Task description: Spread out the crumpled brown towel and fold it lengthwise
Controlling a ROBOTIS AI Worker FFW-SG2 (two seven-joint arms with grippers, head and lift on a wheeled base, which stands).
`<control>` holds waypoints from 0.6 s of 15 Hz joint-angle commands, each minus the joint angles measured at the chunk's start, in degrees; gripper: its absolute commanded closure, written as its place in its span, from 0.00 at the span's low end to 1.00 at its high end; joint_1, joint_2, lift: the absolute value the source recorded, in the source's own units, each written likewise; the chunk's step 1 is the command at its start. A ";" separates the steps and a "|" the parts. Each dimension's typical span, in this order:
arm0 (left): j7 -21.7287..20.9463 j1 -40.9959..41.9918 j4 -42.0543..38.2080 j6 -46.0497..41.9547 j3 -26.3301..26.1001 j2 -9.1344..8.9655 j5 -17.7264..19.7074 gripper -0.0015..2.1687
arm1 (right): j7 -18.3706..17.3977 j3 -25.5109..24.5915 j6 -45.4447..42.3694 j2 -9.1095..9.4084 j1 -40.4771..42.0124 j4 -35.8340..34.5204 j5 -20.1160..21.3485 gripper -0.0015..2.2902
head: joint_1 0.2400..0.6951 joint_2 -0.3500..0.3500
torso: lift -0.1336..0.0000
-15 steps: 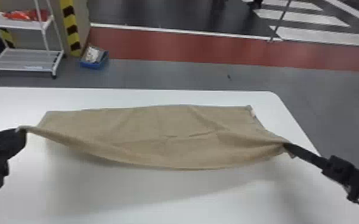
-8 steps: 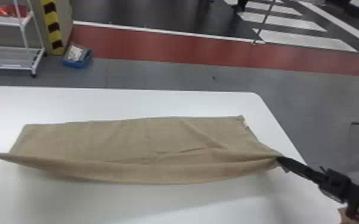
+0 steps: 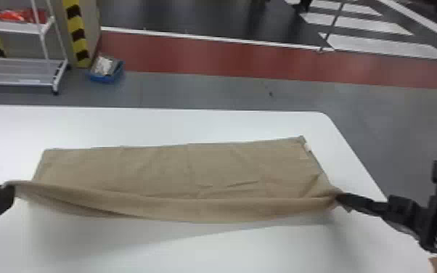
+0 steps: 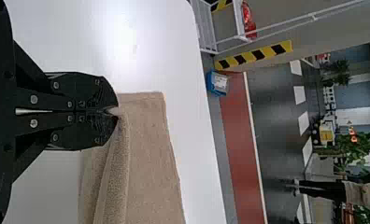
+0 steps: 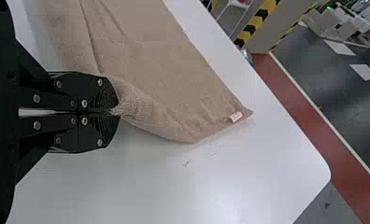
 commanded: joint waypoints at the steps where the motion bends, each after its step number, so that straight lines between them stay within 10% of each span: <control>1: -0.02 -0.41 0.68 0.02 0.16 0.28 0.06 0.72 | -0.25 -2.16 -7.29 0.35 2.59 0.00 0.19 0.18 | 1.00 0.18 | 0.07; 3: -0.02 -1.02 0.77 0.02 0.16 0.36 0.06 0.72 | -0.25 -5.68 -15.38 0.35 2.76 -0.35 -1.31 0.02 | 1.00 0.15 | 0.07; 9: -0.02 -0.85 0.33 1.25 -0.02 0.19 0.24 0.72 | 4.67 -9.02 -55.81 0.52 13.13 -2.55 -3.51 0.18 | 1.00 0.04 | 0.07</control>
